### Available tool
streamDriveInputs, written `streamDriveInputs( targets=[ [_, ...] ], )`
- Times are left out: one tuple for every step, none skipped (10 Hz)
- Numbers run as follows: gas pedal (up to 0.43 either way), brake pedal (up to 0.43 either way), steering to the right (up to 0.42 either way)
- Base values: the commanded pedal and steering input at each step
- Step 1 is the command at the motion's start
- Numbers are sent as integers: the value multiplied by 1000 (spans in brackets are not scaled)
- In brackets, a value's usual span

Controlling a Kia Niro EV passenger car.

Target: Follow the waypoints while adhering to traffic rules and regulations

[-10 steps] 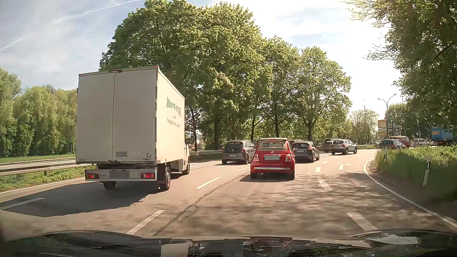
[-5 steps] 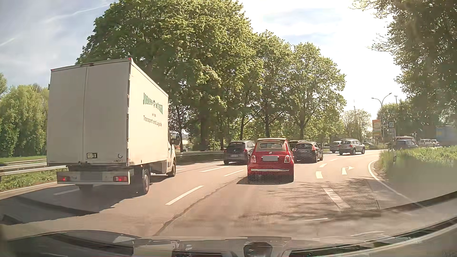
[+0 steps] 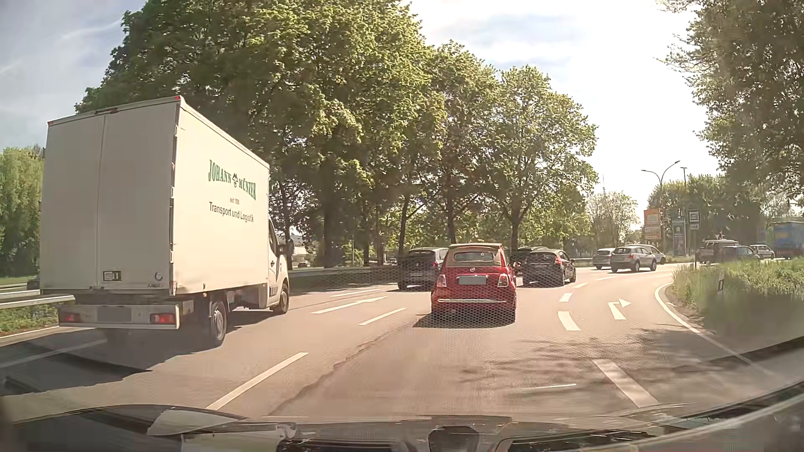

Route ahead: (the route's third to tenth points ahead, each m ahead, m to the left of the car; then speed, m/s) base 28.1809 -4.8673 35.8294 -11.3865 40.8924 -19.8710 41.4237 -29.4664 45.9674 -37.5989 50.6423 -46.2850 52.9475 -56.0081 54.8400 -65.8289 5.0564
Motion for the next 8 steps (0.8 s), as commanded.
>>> streamDriveInputs(
  targets=[
    [110,0,76],
    [110,0,76],
    [118,0,76],
    [118,0,76],
    [118,0,76],
    [118,0,75],
    [118,0,76],
    [118,0,75]
  ],
)
